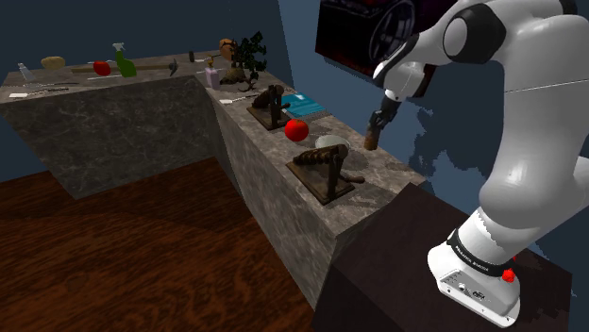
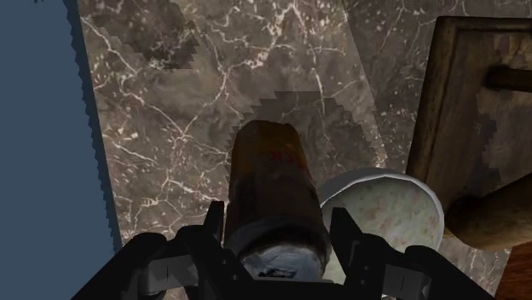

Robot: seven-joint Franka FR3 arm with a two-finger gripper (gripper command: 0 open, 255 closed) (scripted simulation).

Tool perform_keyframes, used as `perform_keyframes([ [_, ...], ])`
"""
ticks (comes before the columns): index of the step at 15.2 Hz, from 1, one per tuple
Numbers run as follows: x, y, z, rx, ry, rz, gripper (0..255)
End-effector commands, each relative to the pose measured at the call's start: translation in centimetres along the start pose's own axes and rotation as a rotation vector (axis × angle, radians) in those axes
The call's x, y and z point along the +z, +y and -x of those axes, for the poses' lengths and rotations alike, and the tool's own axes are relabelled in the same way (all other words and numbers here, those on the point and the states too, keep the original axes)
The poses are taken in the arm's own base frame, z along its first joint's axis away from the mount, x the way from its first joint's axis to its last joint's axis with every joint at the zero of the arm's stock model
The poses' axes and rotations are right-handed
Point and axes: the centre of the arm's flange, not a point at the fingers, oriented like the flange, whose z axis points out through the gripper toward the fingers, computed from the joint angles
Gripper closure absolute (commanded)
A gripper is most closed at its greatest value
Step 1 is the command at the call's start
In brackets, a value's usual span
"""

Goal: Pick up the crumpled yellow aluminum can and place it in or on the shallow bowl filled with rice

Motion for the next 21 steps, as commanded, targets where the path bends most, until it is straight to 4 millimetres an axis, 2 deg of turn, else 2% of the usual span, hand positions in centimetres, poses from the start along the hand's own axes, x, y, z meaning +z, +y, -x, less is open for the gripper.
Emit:
perform_keyframes([
  [1,-0.9,-0.1,-0.2,0.0,0.0,0.0,255],
  [15,-7.8,-0.9,-1.0,0.0,0.0,0.0,255],
  [21,-8.1,-7.3,-5.7,0.0,0.0,0.0,255],
])
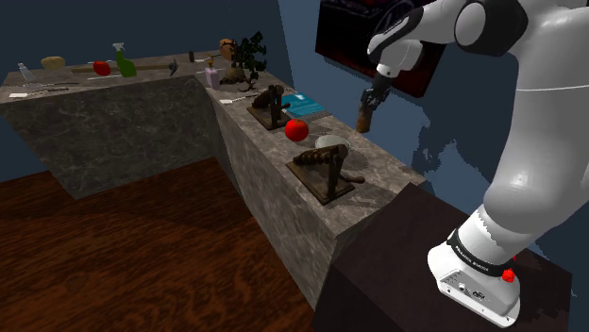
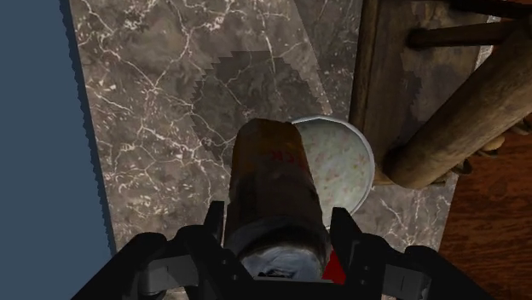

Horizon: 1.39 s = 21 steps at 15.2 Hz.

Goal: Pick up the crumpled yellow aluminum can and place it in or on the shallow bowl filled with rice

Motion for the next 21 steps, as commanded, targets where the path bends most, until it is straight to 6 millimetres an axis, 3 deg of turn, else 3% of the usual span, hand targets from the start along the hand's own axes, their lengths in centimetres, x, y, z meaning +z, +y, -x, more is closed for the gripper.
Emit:
perform_keyframes([
  [1,0.0,-2.3,-1.5,0.001,0.0,0.0,255],
  [8,-0.3,-9.7,-6.8,0.001,0.0,0.0,255],
  [21,6.4,-8.9,-5.9,0.001,0.0,0.0,255],
])
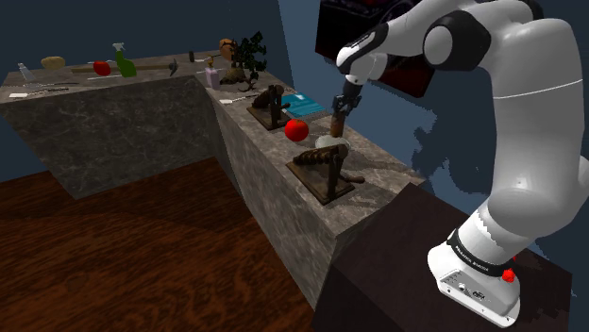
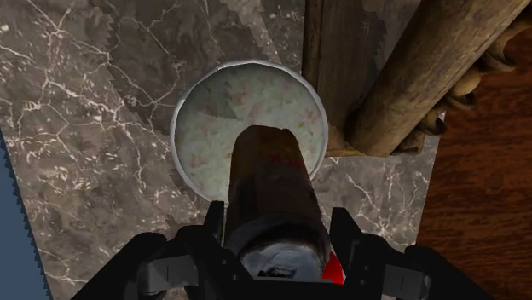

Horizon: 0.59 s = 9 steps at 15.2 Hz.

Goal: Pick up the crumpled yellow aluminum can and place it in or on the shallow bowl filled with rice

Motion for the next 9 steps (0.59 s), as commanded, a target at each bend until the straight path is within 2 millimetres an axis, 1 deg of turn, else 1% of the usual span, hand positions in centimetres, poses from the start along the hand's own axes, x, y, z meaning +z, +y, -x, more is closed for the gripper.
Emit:
perform_keyframes([
  [1,1.0,0.1,0.1,0.0,0.001,0.0,255],
  [7,4.3,0.5,0.5,0.0,0.001,0.0,255],
  [9,4.3,0.5,0.5,0.0,0.001,0.0,255],
])
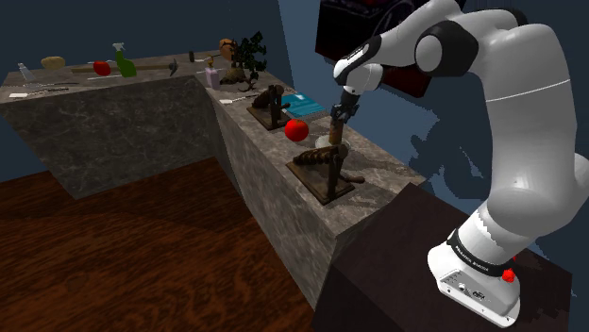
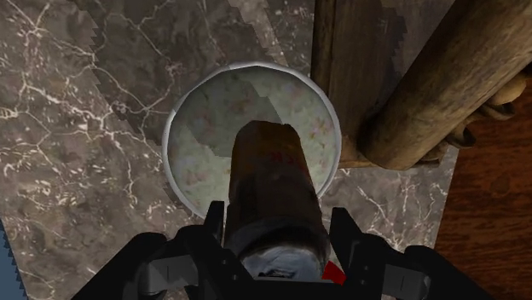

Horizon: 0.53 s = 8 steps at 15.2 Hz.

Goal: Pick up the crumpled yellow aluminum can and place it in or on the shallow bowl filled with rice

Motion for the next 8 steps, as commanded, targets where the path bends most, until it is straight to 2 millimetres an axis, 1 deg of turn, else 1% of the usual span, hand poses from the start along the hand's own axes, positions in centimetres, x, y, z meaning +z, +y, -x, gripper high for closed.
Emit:
perform_keyframes([
  [1,0.11,0.03,0.02,0.0,0.001,0.0,255],
  [5,0.11,0.03,0.02,0.0,0.001,0.0,255],
  [6,0.12,0.03,0.03,0.0,0.001,0.0,0],
  [8,0.11,0.03,0.03,0.0,0.001,0.0,0],
])
